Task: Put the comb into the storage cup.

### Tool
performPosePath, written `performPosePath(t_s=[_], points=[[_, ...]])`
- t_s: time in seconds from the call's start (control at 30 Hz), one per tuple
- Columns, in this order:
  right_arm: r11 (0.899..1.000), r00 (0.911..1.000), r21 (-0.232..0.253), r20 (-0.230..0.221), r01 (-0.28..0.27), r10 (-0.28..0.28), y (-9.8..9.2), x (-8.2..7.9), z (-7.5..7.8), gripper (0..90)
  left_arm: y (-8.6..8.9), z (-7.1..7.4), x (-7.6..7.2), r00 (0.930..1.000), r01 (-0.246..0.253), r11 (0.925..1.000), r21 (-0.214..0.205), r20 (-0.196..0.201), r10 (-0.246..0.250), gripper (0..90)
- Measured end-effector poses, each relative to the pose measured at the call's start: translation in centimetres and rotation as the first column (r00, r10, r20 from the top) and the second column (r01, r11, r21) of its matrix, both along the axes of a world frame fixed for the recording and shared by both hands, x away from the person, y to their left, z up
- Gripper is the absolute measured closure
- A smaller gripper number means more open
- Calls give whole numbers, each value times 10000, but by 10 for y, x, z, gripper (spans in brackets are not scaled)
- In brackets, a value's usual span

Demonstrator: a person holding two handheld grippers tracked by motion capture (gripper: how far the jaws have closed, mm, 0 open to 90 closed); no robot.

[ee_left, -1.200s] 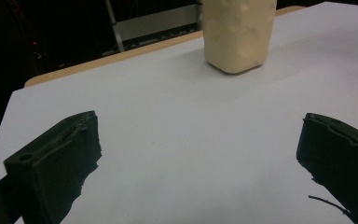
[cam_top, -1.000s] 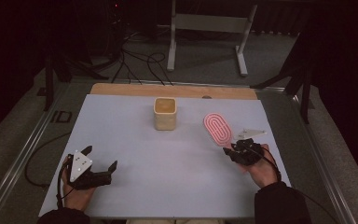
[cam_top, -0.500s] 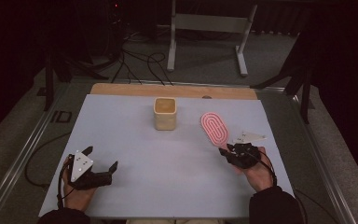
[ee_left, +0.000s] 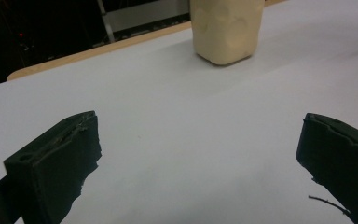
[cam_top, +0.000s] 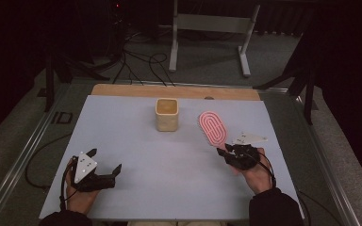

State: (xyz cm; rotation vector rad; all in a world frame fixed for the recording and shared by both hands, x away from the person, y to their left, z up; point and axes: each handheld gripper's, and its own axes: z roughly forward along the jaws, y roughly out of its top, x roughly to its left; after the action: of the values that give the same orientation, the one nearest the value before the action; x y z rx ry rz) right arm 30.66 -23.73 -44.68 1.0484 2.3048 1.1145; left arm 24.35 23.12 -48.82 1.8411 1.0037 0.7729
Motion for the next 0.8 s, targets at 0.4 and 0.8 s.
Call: performPosePath(t_s=[0.4, 0.8], points=[[9998, 9996, 89, 230, -165, 163, 13, -1, 0, 697, -19, 15, 5, 9976, 518, 9986, -123, -445, -523, 1], [9993, 9987, 115, 361, -367, 362, 25, -4, -1, 697, -42, 26, 18, 9916, 1005, 9932, -587, -757, -1049, 1]])
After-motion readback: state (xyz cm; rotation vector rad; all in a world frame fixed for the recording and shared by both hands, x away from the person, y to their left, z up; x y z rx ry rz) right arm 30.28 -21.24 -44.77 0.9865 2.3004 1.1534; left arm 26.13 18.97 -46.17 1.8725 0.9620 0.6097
